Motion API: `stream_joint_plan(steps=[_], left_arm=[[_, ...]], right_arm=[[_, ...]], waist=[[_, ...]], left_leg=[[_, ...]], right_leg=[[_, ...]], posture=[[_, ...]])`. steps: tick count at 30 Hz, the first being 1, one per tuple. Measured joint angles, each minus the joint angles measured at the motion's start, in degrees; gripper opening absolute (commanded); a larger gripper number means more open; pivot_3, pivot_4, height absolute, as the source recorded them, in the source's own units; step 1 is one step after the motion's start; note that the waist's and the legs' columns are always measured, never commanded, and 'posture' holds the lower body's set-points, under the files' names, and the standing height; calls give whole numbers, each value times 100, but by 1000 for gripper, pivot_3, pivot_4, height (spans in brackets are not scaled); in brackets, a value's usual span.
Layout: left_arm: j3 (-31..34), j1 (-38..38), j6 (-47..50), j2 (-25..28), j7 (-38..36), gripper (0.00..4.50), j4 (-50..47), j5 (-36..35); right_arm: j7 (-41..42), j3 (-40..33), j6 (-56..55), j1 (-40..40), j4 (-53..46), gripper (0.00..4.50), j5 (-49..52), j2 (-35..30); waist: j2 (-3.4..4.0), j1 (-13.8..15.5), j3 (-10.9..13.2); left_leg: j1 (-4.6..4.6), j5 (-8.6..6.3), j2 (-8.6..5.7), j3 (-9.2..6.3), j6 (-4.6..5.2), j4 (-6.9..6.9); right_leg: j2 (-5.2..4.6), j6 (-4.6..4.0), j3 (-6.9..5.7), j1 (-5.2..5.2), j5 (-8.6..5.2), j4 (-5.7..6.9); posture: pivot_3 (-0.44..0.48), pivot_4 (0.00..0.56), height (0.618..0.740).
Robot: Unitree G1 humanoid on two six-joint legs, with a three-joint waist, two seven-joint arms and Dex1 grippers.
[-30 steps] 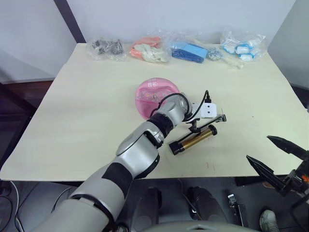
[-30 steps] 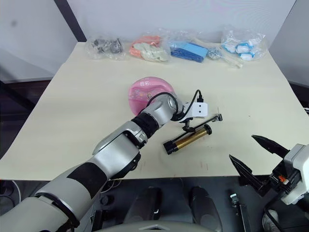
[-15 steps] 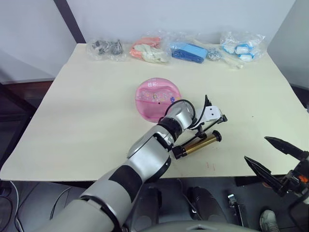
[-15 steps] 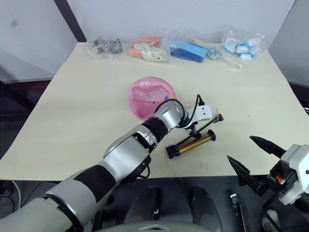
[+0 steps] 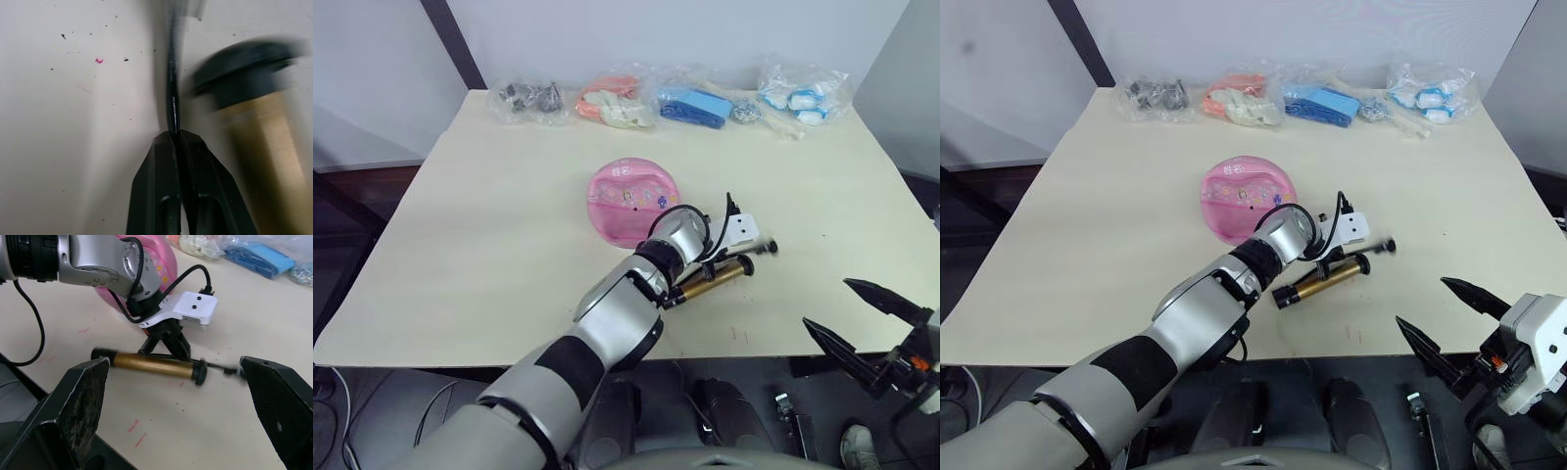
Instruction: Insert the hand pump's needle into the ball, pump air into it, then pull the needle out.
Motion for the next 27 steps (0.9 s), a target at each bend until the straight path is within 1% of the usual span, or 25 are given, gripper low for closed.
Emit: stream_joint_plan(steps=[1, 2, 3, 9, 10, 12, 14, 15, 16, 17, 19, 21, 22, 23, 27], left_arm=[[52, 93, 49, 57, -79, 103, -158, -55], [134, 350, 162, 207, -280, 103, -587, -170], [135, 378, 186, 226, -311, 103, -629, -184], [153, 1545, 590, 1123, -963, 103, -2989, -497], [157, 1589, 602, 1162, -987, 103, -3077, -518], [293, 2016, 653, 1426, -1107, 103, -3825, -702], [309, 2191, 664, 1512, -1162, 103, -4127, -806], [355, 2455, 669, 1658, -1198, 103, -4652, -971], [360, 2484, 664, 1686, -1195, 103, -4705, -981], [395, 2603, 614, 1753, -1186, 103, -4895, -1024], [553, 3051, 432, 1952, -1117, 103, -5444, -1192], [611, 3421, 311, 2054, -1029, 103, -5903, -1324], [613, 3475, 299, 2066, -1018, 103, -5970, -1351], [661, 3635, 269, 2142, -936, 103, -6172, -1403], [711, 3873, 256, 2200, -667, 103, -6493, -1461]], right_arm=[[-52, 31, 4, 0, 0, 4500, -41, 4], [-164, 94, 24, -1, 1, 4500, -105, 36], [-187, 111, 35, -1, 1, 4500, -115, 40], [-660, 355, 364, -314, -8, 4500, -149, -51], [-695, 369, 392, -317, -7, 4500, -150, -72], [-1116, 440, 808, -603, -16, 4500, -17, -219], [-1360, 450, 1037, -781, 16, 4500, 211, -276], [-1856, 503, 1453, -1176, 122, 4500, 1058, -376], [-1928, 512, 1488, -1248, 152, 4500, 1183, -383], [-2141, 569, 1581, -1419, 274, 4500, 1517, -407], [-2808, 868, 1846, -2158, 599, 4500, 2188, -486], [-3355, 1161, 2029, -2674, 803, 4500, 2657, -615], [-3459, 1197, 2063, -2756, 840, 4500, 2742, -621], [-3748, 1390, 2164, -3069, 1006, 4500, 2995, -676], [-4395, 1631, 2321, -3714, 1590, 4500, 3560, -783]], waist=[[1, -3, 0], [2, -4, -1], [2, -1, -1], [11, -3, -6], [13, 2, -6], [16, -4, -8], [15, 5, -8], [16, 14, -8], [16, 22, -9], [16, 8, -10], [20, -54, -11], [24, -29, -14], [24, -16, -14], [25, 5, -15], [25, 16, -15]], left_leg=[[-1, 0, 0, 1, 0, -1], [0, 0, 2, 0, 0, -2], [-1, 0, 3, -1, 0, -2], [4, 0, 7, 4, 0, -1], [4, 0, 6, 4, 0, 1], [5, 1, 8, 10, 0, 4], [4, 1, 6, 9, 0, 9], [5, 1, 4, 9, 1, 12], [4, 1, 4, 5, 1, 12], [5, 1, 5, 7, 1, 11], [11, 1, 9, 25, 1, 10], [14, 1, 6, 15, 1, 10], [14, 1, 7, 15, 1, 12], [14, 1, 6, 9, 1, 13], [9, 2, -1, 10, 2, 14]], right_leg=[[0, 0, 1, -1, 0, 0], [1, -1, 2, -2, 0, 0], [1, -1, 1, -2, 0, 1], [1, -2, 5, -2, 1, 10], [1, -2, 4, -2, 1, 11], [-2, -9, 10, -2, 1, 15], [-3, -9, 10, -2, 1, 18], [-3, -10, 10, -1, -1, 24], [-1, -8, 7, -1, -2, 24], [-1, -9, 9, 0, 0, 23], [-2, -20, 27, -1, 12, 26], [0, -18, 21, -2, 10, 40], [2, -15, 21, -3, 8, 43], [3, -13, 14, -2, 6, 45], [-2, -12, 17, -2, 7, 44]], posture=[[0, 150, 740], [0, 150, 740], [0, 150, 740], [0, 150, 740], [0, 150, 740], [0, 150, 740], [0, 150, 740], [0, 150, 740], [0, 150, 740], [0, 150, 740], [0, 150, 740], [0, 150, 740], [0, 150, 740], [0, 150, 740], [0, 150, 740]])
